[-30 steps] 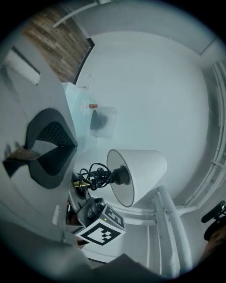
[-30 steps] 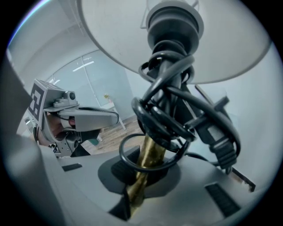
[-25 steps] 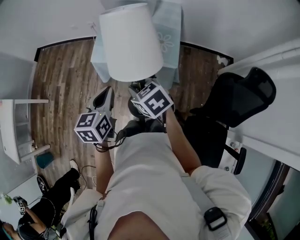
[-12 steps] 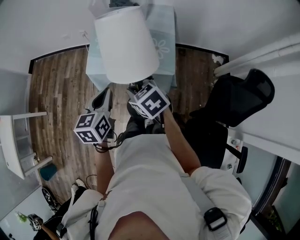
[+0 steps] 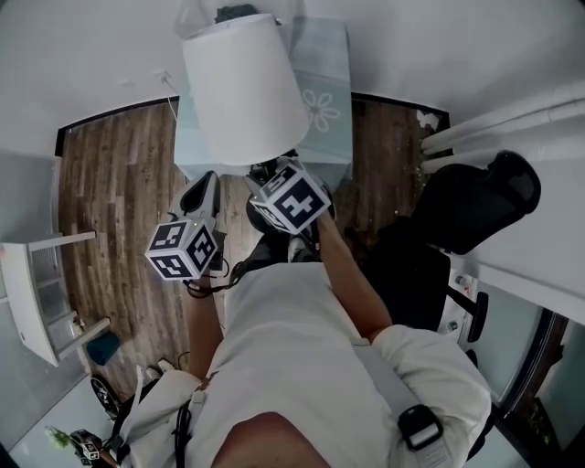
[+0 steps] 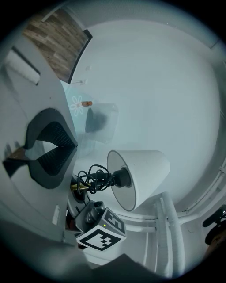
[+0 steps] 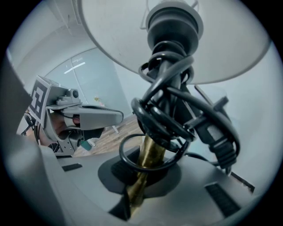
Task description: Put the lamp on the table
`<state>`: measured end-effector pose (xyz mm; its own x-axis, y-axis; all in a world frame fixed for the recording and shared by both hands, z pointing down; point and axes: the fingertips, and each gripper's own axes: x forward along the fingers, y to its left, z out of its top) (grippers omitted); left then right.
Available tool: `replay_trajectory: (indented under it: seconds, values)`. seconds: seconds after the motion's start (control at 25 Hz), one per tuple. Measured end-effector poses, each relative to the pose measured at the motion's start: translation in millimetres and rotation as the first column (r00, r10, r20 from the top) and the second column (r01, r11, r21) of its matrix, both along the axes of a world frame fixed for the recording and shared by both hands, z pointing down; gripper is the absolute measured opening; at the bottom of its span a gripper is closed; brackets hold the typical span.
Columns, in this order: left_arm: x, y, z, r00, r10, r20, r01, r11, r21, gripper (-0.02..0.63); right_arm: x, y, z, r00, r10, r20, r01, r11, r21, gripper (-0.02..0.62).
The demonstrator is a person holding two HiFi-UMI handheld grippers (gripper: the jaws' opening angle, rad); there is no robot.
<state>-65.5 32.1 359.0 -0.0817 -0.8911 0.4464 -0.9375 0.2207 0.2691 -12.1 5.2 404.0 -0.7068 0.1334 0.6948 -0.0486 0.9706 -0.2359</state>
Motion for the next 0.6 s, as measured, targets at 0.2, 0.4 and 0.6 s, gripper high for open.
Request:
replay_trajectory:
  seconds: [0.2,0.4,0.6]
  values:
    - [-23.4,-13.7,-0.5,1.0,0.008,-0.001,-0.008,1.0,0.008,0.0,-23.0,-15.0,1.7,1.0,0.005,-0.015,-0.005,1.0,0.009,0.023]
    - [-47.9,-22.7,1.8,1.0,0.016,-0.006,-0.016,1.0,0.001,0.0,-46.1,-27.5,1.3,0.999,0.017,-0.027,-0.017,1.0,0.014,0.023]
    - [-73.2,-35.5,3.4,1.0,0.028,-0.015,-0.028,1.0,-0.001,0.0,-71.2,-39.9,1.0,0.999,0.03,-0.032,-0.029,0.999,0.017,0.023]
